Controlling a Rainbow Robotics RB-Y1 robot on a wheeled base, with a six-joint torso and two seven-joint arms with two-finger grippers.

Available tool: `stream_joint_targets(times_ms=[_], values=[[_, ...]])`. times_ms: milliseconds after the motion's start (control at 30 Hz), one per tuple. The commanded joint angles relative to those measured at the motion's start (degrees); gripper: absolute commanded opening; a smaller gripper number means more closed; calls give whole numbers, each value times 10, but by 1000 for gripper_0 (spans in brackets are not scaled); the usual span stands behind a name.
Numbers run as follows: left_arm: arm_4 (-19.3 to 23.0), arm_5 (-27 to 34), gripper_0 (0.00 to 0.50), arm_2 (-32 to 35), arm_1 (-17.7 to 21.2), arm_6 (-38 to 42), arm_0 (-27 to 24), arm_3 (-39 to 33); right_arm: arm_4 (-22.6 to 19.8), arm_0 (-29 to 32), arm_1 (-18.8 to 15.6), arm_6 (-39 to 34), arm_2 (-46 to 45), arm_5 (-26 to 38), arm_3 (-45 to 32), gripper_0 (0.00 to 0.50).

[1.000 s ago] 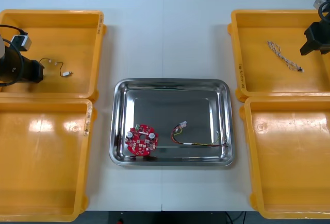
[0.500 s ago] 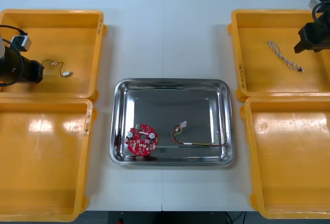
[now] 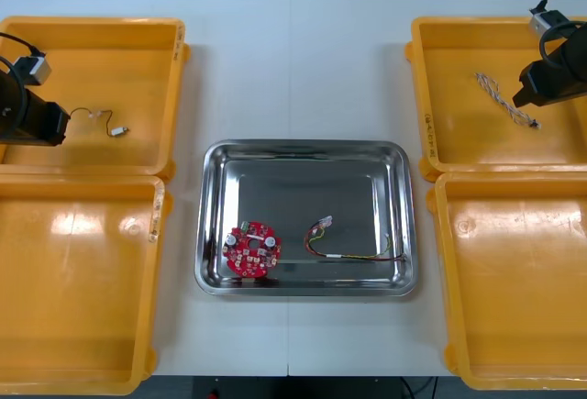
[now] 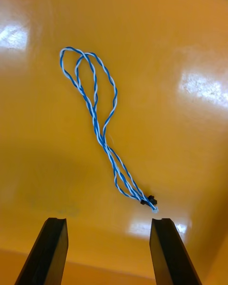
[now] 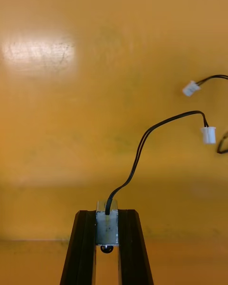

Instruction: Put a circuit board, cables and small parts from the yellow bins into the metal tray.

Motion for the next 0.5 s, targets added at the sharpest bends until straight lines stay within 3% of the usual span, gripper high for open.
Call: stream_joint_targets(times_ms=[33,200,500], values=[[-6,43,0,8,6,34,-17,-63,-1,-29,10,24,-12,-11,-5,500],[-5,90,0,-27,1,98,-17,-124,-1,-29,17,32,-12,-31,-5,500],[5,120,0,-85,-26,207,-17,-218,-15,-29,21,47,-12,-86,37,500]])
